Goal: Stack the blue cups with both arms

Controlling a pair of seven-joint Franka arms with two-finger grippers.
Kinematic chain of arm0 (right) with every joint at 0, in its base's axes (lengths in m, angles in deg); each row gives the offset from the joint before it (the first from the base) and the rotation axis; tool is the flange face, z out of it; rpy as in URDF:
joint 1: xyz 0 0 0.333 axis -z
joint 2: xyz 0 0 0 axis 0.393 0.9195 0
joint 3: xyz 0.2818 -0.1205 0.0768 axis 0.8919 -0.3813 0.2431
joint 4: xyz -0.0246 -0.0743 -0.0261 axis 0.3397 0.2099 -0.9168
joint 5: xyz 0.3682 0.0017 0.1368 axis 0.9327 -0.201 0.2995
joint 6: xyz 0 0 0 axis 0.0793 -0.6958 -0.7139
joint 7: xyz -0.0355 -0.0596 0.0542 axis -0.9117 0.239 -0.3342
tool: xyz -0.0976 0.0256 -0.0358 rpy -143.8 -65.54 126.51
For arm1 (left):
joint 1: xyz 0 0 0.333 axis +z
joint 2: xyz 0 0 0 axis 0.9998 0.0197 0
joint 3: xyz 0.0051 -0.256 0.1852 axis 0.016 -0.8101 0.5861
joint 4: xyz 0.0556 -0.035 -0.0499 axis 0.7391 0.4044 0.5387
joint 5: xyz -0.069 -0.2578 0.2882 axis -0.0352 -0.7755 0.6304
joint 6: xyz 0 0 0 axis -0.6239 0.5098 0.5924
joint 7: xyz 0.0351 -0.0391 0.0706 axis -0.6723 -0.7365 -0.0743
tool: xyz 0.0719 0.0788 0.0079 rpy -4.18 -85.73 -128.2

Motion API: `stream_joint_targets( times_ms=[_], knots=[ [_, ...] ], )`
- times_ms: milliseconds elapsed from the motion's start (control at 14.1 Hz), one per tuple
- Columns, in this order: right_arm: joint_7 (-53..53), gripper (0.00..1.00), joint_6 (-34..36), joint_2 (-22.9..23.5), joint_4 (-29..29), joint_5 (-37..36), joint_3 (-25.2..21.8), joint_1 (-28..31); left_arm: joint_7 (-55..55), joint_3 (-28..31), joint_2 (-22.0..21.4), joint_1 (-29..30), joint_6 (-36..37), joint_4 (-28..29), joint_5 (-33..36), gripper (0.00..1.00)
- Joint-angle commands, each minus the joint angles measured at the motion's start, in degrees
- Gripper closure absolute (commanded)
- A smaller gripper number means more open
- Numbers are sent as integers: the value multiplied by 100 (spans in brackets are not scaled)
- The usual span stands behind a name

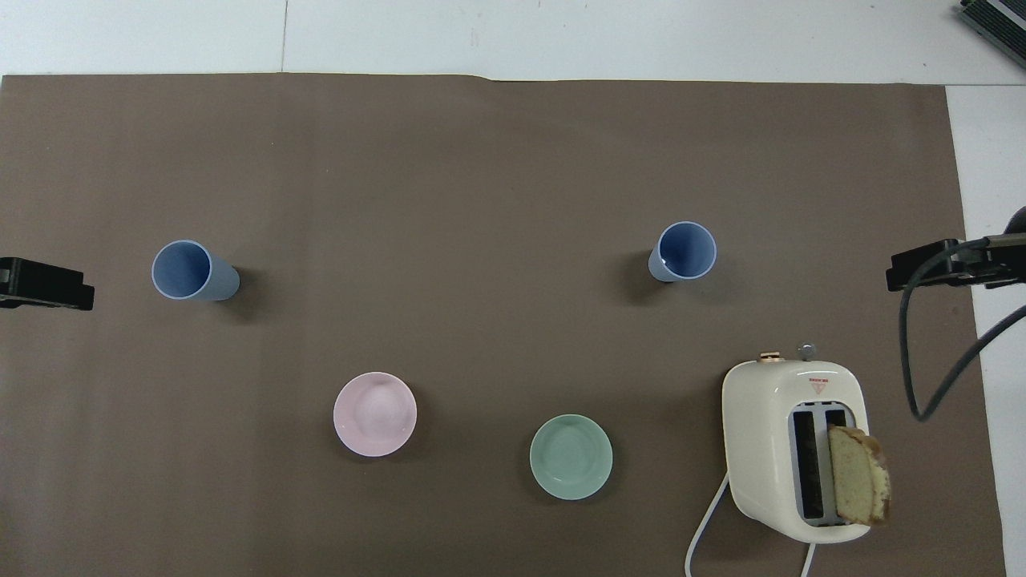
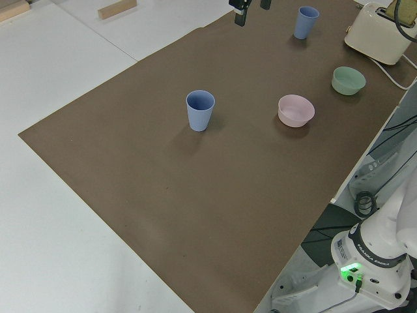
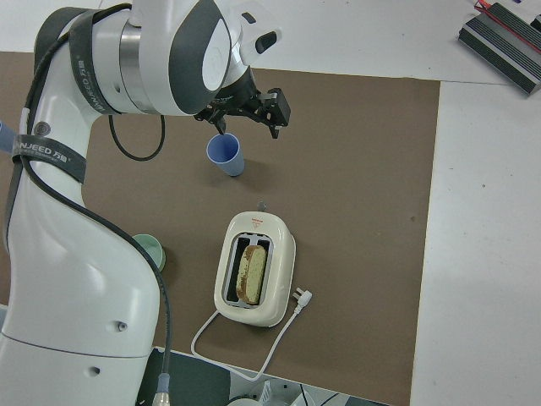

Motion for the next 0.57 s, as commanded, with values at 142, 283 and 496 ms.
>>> stream_joint_targets(
  times_ms=[142,283,496],
  knots=[
    [31,0,-59,-47,33,83,22,45,-68,-40,-104,52,-198,142,63,0],
    [31,0,-59,-47,33,83,22,45,-77,-40,-104,52,-189,159,63,0],
    [31,0,-59,-47,33,83,22,45,-68,-40,-130,79,-189,186,54,0]
  ],
)
